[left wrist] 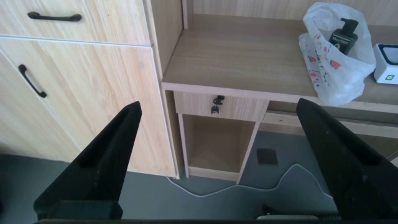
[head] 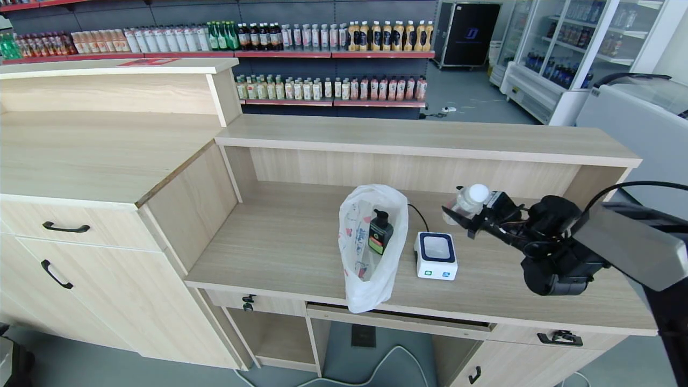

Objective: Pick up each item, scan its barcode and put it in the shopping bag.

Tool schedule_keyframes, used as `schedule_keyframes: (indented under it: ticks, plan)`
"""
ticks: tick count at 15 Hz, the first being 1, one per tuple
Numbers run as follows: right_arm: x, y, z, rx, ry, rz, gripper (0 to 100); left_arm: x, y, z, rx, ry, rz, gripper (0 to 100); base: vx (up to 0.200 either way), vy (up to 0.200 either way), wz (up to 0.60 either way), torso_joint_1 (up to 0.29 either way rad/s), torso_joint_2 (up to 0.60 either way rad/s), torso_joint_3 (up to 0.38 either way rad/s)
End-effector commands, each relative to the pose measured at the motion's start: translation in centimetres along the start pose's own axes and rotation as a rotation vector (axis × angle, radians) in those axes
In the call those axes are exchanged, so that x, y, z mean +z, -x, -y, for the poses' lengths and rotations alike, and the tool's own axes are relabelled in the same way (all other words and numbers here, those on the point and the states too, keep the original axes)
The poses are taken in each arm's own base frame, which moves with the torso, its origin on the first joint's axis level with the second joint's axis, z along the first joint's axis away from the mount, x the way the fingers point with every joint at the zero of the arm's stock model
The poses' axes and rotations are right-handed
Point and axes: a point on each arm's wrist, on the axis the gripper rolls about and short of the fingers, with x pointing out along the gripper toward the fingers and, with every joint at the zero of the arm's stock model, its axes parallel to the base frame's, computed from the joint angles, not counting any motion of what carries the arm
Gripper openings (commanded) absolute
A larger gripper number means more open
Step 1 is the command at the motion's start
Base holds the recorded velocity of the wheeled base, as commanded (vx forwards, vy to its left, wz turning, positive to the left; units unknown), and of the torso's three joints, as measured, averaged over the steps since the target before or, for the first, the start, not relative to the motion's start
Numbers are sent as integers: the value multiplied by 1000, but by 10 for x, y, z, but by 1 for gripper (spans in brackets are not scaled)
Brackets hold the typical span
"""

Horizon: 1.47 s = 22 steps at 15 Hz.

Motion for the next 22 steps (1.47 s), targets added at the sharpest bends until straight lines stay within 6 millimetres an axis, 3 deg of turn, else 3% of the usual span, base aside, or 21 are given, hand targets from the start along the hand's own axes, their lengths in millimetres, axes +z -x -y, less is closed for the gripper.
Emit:
schedule_keyframes:
  ticks: [1, 4, 6, 9, 12, 17, 20, 22]
  plan:
    - [53, 65, 48, -103, -86, -104, 0, 0, 0, 0, 0, -1, 0, 100, 0, 0, 0, 0, 0, 0]
    - [111, 122, 81, -213, -260, -247, 0, 0, 0, 0, 0, -1, 0, 100, 0, 0, 0, 0, 0, 0]
    - [133, 159, 72, -376, -423, -434, 0, 0, 0, 0, 0, 1, 0, 100, 0, 0, 0, 0, 0, 0]
    - [157, 190, 44, -588, -439, -627, 0, 0, 0, 0, 0, -1, 0, 100, 0, 0, 0, 0, 0, 0]
    - [168, 190, 46, -741, -353, -659, 0, 0, 0, 0, 0, -1, 0, 100, 0, 0, 0, 0, 0, 0]
    - [180, 180, 47, -703, -244, -600, 0, 0, 0, 0, 0, -1, 0, 100, 0, 0, 120, 0, 0, 0]
    - [198, 149, 39, -650, -167, -399, 0, 0, 0, 0, 0, 1, 0, 100, 0, 0, 600, -1, 1, 4]
    - [197, 127, 38, -599, -167, -366, 0, 0, 0, 0, 0, -1, 0, 100, 0, 0, 600, 2, 5, 5]
